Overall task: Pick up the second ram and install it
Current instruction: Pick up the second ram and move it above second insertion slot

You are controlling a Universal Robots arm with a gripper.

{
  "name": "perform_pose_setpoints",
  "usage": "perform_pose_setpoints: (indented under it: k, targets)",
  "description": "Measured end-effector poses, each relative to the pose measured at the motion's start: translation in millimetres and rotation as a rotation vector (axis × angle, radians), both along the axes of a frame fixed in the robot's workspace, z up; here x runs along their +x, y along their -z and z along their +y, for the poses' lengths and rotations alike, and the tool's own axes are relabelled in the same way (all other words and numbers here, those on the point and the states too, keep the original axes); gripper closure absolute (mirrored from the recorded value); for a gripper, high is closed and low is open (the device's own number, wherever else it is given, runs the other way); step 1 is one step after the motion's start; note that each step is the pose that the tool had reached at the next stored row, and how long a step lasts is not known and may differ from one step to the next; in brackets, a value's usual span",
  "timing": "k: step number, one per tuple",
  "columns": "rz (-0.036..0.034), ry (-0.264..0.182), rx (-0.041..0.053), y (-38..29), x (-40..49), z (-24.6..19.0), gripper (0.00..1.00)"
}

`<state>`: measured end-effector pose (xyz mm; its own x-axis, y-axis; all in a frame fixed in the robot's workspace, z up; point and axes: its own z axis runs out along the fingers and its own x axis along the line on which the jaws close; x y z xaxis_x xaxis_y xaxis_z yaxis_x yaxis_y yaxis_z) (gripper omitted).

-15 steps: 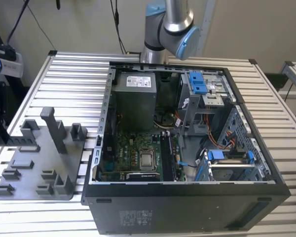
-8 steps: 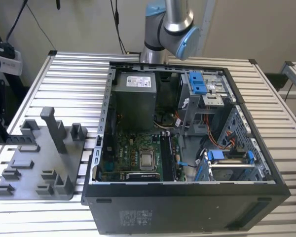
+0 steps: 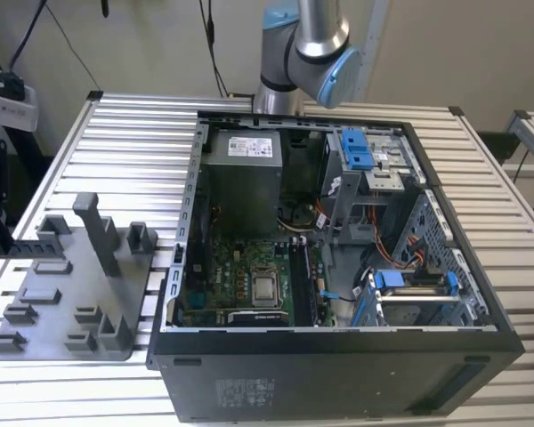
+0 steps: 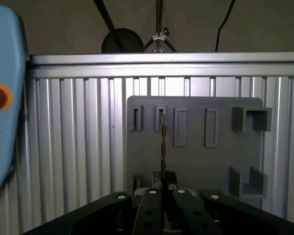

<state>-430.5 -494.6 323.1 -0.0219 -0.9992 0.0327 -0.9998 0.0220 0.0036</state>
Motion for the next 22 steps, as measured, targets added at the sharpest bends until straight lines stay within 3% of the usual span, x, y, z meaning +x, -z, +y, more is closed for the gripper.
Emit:
perform_pose_setpoints:
  k: [10, 22]
  targets:
    - [0.0000, 0.002, 0.0000, -8.5, -0.1, 0.0, 0.86]
    - [0.0001, 0.004, -0.0001, -32.4, -0.2, 0.0, 0.86]
